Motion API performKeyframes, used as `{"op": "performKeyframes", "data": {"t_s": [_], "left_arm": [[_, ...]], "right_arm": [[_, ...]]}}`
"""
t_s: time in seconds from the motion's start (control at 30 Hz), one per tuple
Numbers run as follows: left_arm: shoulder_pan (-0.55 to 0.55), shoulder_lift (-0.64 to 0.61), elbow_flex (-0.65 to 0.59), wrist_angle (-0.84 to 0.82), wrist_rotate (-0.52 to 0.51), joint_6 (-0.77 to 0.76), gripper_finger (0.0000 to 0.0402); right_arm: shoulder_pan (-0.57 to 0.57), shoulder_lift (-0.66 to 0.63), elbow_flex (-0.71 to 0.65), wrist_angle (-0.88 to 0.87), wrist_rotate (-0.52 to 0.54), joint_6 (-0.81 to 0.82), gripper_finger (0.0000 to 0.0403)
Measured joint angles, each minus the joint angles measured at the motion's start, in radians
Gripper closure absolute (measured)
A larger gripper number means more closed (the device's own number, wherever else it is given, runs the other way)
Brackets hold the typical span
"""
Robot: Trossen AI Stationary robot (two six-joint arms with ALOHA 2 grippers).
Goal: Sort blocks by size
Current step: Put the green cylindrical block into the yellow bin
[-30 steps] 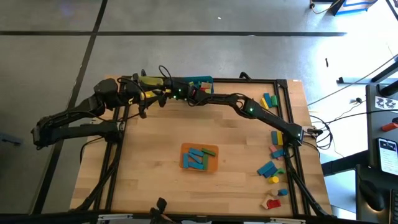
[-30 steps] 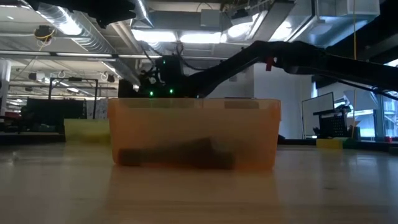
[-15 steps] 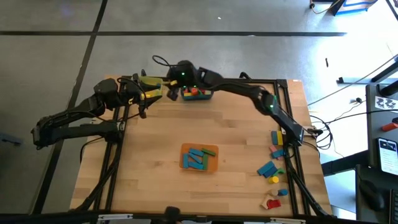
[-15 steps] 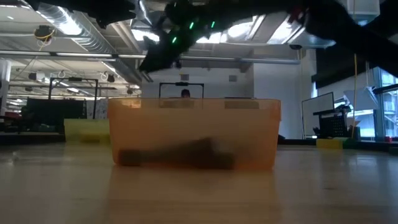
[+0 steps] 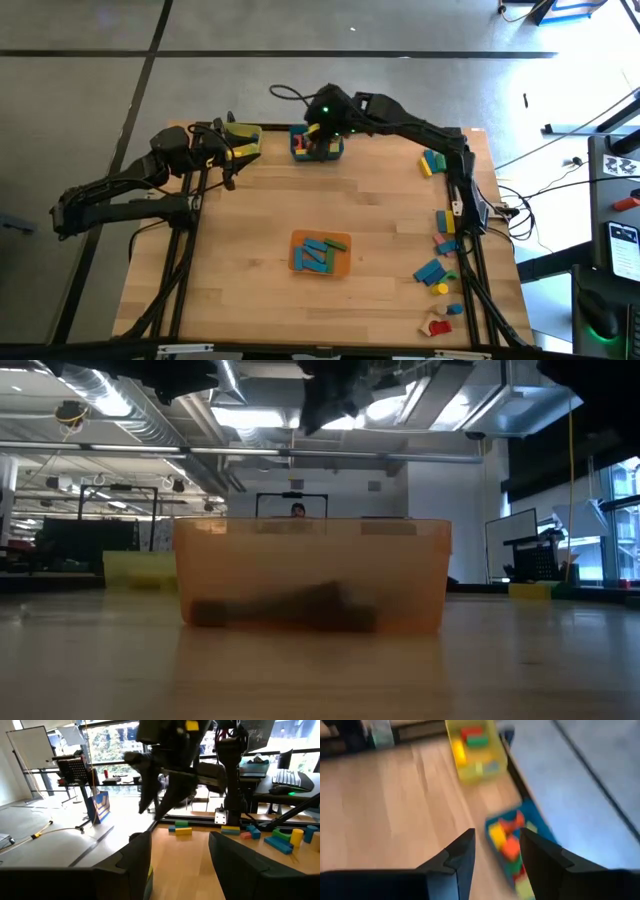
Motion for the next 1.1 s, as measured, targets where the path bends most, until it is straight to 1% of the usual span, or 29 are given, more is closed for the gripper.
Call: {"op": "performKeyframes", "data": {"t_s": [0.07,0.13,0.43,0.5,0.57,0.63,0.77,0.83,0.97,1.1], "left_arm": [[0.0,0.0,0.0,0.0,0.0,0.0,0.0219],[0.0,0.0,0.0,-0.003,0.0,0.0,0.0219],[0.0,0.0,0.0,-0.016,0.0,-0.01,0.0219],[0.0,0.0,0.0,-0.015,0.0,-0.012,0.0219],[0.0,0.0,0.0,-0.016,0.0,-0.012,0.0219],[0.0,-0.001,0.0,-0.016,0.0,-0.012,0.0219],[0.0,-0.003,0.0,-0.016,0.0,-0.012,0.0219],[0.0,-0.003,0.0,-0.016,0.0,-0.012,0.0219],[0.0,-0.003,0.0,-0.016,0.0,-0.013,0.0219],[0.0,-0.003,0.0,-0.015,0.0,-0.012,0.0219]], "right_arm": [[0.008,-0.013,0.0,-0.085,0.004,0.04,0.0251],[0.017,-0.02,0.0,-0.173,0.033,0.073,0.0251],[0.103,-0.025,-0.001,-0.509,0.288,0.193,0.0251],[0.113,-0.031,-0.015,-0.499,0.302,0.211,0.0251],[0.117,-0.048,-0.039,-0.497,0.263,0.217,0.0251],[0.12,-0.059,-0.053,-0.497,0.263,0.226,0.0251],[0.118,-0.091,-0.137,-0.504,0.271,0.232,0.0251],[0.112,-0.123,-0.191,-0.505,0.277,0.243,0.0251],[0.094,-0.208,-0.327,-0.506,0.323,0.279,0.0251],[0.061,-0.32,-0.486,-0.501,0.361,0.338,0.0251]]}}
